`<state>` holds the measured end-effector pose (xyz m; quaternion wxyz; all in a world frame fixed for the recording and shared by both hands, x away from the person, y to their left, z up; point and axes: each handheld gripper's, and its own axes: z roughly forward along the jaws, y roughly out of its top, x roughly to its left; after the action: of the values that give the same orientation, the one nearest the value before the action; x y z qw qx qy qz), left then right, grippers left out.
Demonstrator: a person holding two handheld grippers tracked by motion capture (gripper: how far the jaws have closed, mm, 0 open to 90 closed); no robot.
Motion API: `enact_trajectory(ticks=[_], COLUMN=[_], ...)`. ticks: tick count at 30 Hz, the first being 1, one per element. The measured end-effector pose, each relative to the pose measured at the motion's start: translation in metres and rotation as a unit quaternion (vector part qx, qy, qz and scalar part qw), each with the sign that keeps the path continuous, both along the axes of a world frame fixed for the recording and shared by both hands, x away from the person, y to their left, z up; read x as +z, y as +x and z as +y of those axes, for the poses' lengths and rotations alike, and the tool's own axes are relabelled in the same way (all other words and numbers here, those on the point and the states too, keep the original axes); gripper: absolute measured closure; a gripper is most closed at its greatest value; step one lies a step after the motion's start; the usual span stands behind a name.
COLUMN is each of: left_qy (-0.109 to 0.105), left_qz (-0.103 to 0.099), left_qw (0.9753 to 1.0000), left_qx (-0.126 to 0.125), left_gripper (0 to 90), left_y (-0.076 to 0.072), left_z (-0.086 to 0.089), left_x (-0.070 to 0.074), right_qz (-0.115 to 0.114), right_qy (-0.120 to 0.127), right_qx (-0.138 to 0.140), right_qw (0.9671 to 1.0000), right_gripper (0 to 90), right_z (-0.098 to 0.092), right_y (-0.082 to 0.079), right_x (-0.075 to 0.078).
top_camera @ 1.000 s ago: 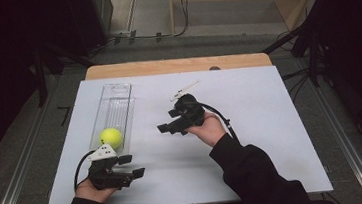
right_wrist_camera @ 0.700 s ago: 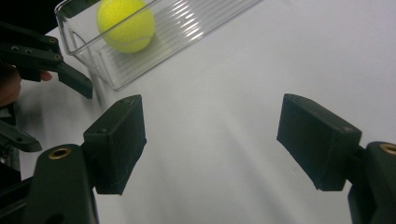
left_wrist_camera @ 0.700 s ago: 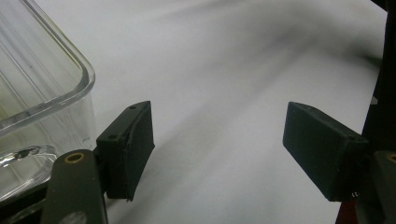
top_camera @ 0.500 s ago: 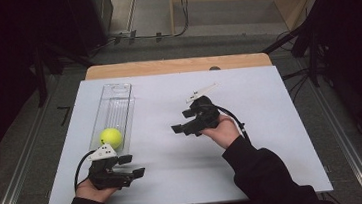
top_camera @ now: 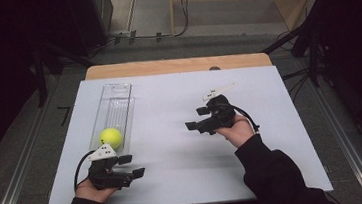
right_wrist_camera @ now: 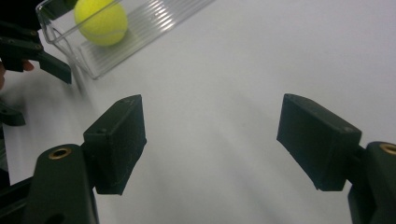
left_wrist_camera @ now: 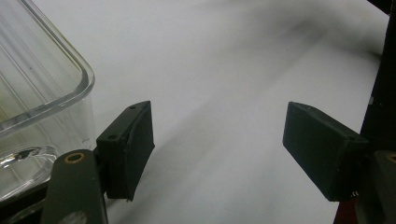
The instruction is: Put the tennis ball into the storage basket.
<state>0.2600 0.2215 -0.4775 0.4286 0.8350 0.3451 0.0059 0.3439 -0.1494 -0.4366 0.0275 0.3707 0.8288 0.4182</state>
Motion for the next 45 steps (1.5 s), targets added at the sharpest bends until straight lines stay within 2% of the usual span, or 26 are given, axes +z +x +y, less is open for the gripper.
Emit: enact_trajectory(ticks=[6,19,45], left_qy=[-0.002,0.0,-0.001], left_qz=[0.001,0.0,0.0], left_qw=[1.0,1.0,1.0], left_qx=[0.002,0.001,0.002], left_gripper=[25.3,25.3,25.3], left_y=[0.0,0.0,0.001], left_z=[0.0,-0.001,0.0], left_x=[0.0,0.0,0.0], right_qz=[-0.004,0.01,0.0], right_qy=[-0.002,-0.005,0.003], right_qx=[-0.011,-0.03,-0.064], right_qw=[0.9999,0.9995,0.9979], right_gripper=[21.7,21.7,21.6], right_z=[-0.016,-0.042,-0.088], right_y=[-0.008,-0.018,-0.054], right_x=[-0.003,-0.014,-0.021])
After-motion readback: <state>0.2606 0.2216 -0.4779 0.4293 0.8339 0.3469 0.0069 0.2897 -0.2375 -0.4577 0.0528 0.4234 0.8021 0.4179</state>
